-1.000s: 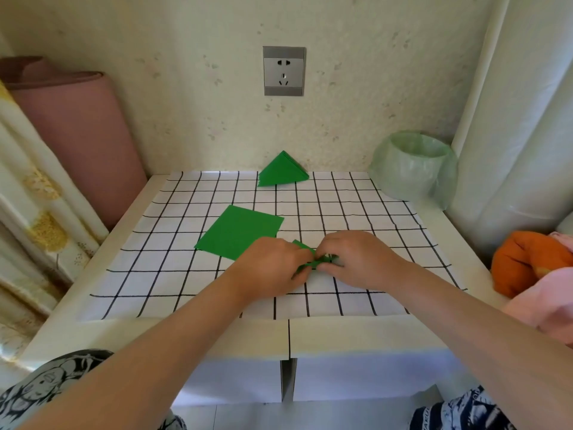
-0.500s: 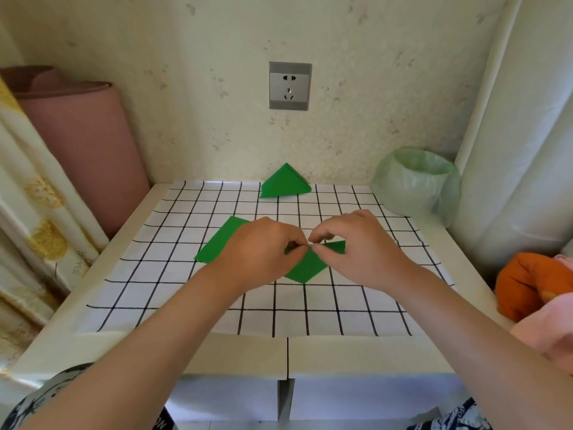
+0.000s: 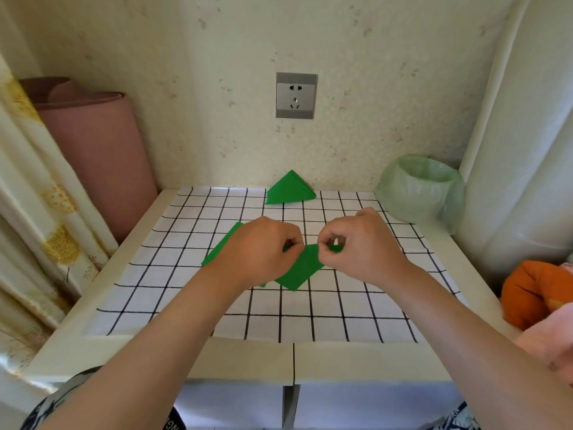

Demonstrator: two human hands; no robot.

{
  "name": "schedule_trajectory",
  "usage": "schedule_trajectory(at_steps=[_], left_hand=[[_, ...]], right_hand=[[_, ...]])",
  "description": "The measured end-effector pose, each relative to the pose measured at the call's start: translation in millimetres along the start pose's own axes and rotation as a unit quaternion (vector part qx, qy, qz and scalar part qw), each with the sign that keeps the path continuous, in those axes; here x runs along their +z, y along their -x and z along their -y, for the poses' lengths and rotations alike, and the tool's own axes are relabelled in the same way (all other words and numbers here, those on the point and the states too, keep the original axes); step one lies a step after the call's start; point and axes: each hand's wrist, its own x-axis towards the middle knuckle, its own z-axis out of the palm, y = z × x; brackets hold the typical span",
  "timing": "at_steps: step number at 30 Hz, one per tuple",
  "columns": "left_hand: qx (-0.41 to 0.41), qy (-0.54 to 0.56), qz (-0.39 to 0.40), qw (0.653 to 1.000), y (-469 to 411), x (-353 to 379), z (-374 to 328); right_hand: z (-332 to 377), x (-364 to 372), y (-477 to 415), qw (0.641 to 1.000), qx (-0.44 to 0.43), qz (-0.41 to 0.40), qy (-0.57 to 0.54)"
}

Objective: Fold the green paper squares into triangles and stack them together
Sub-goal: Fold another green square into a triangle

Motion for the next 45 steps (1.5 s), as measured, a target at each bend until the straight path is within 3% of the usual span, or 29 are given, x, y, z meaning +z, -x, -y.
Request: schedule_trajectory(at_steps=[12,18,28,38,45], left_hand=[[-0.072,-0.056,0.001,0.996,1.4,-23.6,30.7],[-0.008,-0.054,0.0,0.999,0.1,-14.0,16.3],[0.035,0.021,-0.047,0.998,3.4,-1.2,3.1],[-0.024,0.074,0.007,0.997,3.9,-22.2,21.7],[-0.087,0.051,0.033,0.994,9.5,-40.9,61.4]], right_hand=[[-25.3,-8.3,1.8,0.995,0.079,-0.049,-0.035],[-4.0,10.8,-0.3,0.999,-0.017,-0.003,-0.038],[3.2,16.6,-0.6,0.994,-0.012,0.019,-0.106],[-6.9,3.6,-1.9,0.992,0.019,0.008,-0.127],[-19.9,-4.1,-3.1,0.991,0.056,-0.009,-0.118]])
